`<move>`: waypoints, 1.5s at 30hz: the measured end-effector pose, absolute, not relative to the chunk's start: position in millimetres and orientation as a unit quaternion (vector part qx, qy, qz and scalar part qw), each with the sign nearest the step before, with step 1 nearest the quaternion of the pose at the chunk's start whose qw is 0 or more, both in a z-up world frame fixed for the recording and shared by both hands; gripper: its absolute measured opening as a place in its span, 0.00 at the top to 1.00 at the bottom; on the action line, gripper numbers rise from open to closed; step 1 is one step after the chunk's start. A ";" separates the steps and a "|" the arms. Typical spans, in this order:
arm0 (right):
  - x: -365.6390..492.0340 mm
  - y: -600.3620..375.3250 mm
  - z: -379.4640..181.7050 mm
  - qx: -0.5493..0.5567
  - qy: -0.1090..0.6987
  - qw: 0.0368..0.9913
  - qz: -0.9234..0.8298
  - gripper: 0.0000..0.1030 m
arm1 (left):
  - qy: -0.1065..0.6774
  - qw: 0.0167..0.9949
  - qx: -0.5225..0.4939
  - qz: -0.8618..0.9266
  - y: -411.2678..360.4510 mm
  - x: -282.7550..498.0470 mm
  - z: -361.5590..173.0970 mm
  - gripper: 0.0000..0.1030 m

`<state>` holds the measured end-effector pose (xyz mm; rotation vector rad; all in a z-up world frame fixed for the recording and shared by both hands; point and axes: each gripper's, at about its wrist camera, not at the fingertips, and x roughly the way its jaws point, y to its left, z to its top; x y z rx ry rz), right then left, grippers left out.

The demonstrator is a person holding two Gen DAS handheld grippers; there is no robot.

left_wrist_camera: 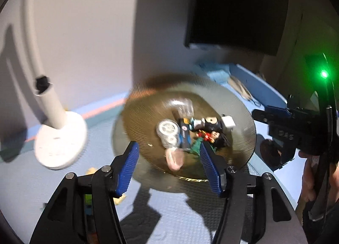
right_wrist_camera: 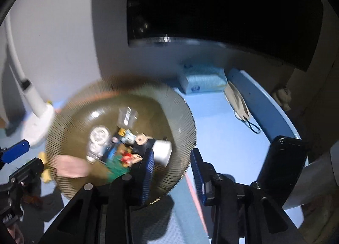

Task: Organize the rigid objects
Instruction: 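Carry eraser with left tool into the amber bowl while right tool drops the charger there, then bring both open tools back over the remaining items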

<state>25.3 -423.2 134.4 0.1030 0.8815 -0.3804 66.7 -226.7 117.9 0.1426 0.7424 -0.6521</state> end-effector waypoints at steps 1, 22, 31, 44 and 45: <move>21.8 -421.6 139.4 0.057 0.415 0.890 -0.177 0.55 | 0.350 0.883 0.065 -0.305 -216.7 64.3 124.0 0.44; -7.8 -232.4 86.7 0.083 0.444 0.891 0.050 0.25 | 0.383 0.922 0.007 -0.052 32.7 0.8 57.9 0.31; -4.7 -202.5 34.4 0.027 0.437 0.896 0.067 0.25 | 0.425 0.904 -0.019 -0.041 47.4 12.1 11.8 0.31; -0.4 -188.8 16.9 -0.016 0.457 0.888 0.047 0.17 | 0.431 0.900 -0.031 -0.055 49.1 10.6 8.0 0.21; -0.8 -189.5 17.0 -0.014 0.457 0.888 0.047 0.17 | 0.431 0.900 -0.031 -0.054 49.0 10.6 8.0 0.21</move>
